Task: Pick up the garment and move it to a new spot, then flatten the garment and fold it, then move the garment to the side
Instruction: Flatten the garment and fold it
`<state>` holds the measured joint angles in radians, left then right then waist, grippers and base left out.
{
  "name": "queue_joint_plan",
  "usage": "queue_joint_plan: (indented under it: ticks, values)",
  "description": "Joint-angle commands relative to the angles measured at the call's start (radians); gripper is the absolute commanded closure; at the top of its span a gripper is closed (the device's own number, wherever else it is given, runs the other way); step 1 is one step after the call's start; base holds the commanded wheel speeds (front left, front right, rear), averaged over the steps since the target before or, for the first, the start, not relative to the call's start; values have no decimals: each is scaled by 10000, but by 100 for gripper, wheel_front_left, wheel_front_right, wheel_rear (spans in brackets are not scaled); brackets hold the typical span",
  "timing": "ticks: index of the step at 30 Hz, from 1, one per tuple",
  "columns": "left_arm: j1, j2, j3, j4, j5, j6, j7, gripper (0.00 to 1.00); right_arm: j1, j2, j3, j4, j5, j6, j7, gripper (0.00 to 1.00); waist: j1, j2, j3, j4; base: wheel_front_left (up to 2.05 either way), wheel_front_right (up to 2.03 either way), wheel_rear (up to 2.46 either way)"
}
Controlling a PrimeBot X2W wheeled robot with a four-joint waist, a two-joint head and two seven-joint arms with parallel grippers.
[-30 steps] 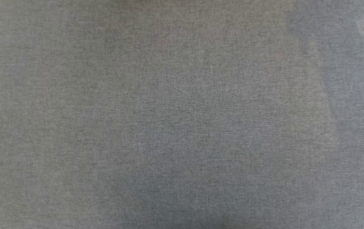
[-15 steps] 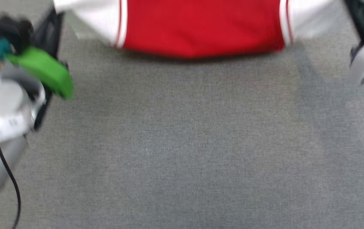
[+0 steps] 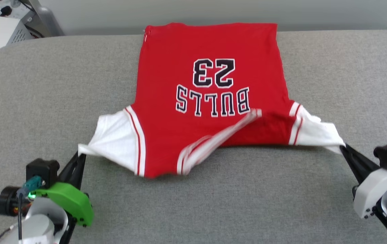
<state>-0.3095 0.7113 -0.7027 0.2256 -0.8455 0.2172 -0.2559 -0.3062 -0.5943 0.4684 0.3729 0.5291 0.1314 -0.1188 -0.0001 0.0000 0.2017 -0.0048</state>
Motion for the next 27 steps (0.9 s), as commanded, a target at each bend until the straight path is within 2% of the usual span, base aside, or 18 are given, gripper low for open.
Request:
queue_joint_plan:
  ticks: [1,7,13,14,16,17,18,21,27]
  values:
    - [542,-53,187,-61,-75,115,-58,100,475,112,-267,-80,-77,-7,32,100,1,0,-384,-50,0,0,0]
    - [2205,-326,868,-65,152,297,-58,100,2284,464,-1312,-379,-462,-7,221,100,1,0,-781,-63,0,0,0]
    - [3174,-811,1199,129,549,119,-58,100,3875,765,-2494,-846,-814,-7,508,100,1,0,-954,25,0,0,0]
    - [3382,-1015,1292,271,802,0,-58,100,4442,973,-2919,-1123,-929,-7,686,100,1,0,-957,67,0,0,0]
    - [3440,-1144,1410,319,914,-95,-58,100,4639,1139,-3149,-1315,-986,-7,741,100,1,0,-950,71,0,0,0]
    - [3446,-1193,1466,329,972,-133,-58,100,4682,1216,-3241,-1398,-1007,-7,771,84,1,0,-947,73,0,0,0]
    - [3369,-1319,1598,288,1271,-259,-58,100,4655,1452,-3640,-1715,-1083,-7,846,0,1,0,-903,88,0,0,0]
    - [3193,-1478,1651,162,1550,-305,-59,100,4502,1511,-4010,-2068,-1136,-7,910,0,1,0,-801,143,0,0,0]
    - [2904,-1805,1841,-400,2065,-272,-59,100,3691,1177,-5173,-3507,-1273,-7,1132,0,1,0,-467,327,0,0,0]
